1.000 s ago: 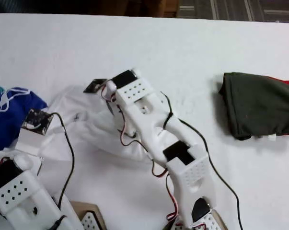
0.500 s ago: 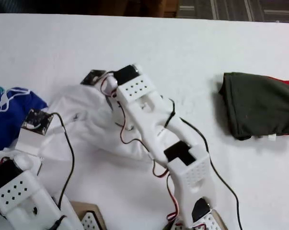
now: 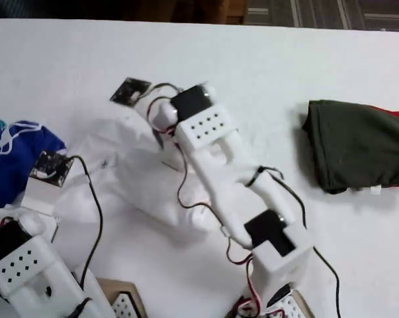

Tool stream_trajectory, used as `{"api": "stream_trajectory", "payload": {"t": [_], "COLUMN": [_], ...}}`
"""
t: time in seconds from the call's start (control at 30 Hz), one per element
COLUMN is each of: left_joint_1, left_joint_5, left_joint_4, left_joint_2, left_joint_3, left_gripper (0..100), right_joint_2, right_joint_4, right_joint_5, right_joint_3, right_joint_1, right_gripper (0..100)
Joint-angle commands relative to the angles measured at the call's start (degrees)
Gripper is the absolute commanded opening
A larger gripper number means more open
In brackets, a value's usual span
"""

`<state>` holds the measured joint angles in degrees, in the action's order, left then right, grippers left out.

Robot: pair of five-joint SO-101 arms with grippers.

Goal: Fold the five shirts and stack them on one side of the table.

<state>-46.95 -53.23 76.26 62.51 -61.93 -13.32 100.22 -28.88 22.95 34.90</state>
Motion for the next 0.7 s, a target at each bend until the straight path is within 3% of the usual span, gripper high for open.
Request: {"api": "stream_trajectory", "payload": {"t": [0.0,0.37,0.57,0.67], "left_joint_1": [-0.7,-0.7,-0.7,-0.7], "left_joint_5": [0.0,0.0,0.2,0.2], "left_joint_4": [-0.8,-0.8,-0.8,-0.8], "left_joint_2": [0.5,0.5,0.5,0.5], "left_joint_3": [0.3,0.2,0.0,0.0], "left_gripper": [3,3,3,3], "right_joint_2": [4.7,2.0,0.3,0.3], "right_joint_4": [1.3,1.3,1.2,1.2], "right_joint_5": [0.1,-3.6,-3.9,-3.9], "right_joint_3": [0.1,-0.2,-0.2,-0.2], "right_joint_1": [-2.5,-3.0,-2.9,-2.9], "right_gripper": [1.9,2.3,17.2,15.3]}}
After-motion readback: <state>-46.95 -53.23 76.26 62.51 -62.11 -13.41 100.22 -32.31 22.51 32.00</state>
